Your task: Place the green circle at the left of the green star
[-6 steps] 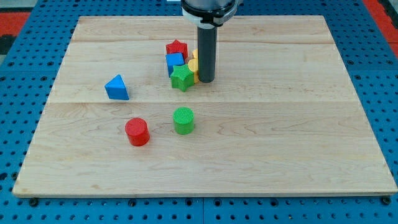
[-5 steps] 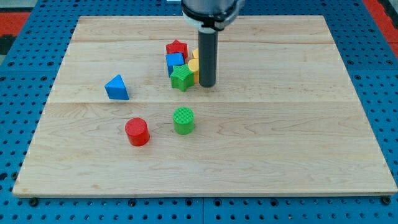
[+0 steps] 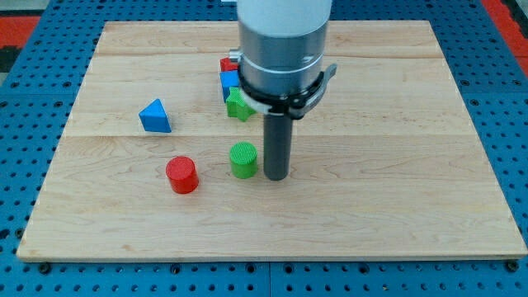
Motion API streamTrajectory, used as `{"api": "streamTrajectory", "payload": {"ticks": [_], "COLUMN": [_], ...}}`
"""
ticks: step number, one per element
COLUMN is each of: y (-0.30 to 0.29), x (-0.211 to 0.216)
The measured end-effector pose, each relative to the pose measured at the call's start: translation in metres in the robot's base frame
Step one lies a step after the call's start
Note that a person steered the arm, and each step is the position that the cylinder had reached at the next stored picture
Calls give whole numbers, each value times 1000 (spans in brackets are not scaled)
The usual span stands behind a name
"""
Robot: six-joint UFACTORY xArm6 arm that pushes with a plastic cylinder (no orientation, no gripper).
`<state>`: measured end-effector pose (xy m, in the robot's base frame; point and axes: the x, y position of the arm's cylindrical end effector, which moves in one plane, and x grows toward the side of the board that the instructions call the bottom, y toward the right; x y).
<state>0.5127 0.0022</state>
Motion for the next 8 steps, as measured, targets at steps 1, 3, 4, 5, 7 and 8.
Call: {"api": "streamTrajectory", "payload": {"ticks": [1, 3, 4, 5, 7, 8], "y": [-56, -103, -103, -112, -117, -99], "x": [-6, -37, -73, -90, -62, -70]}}
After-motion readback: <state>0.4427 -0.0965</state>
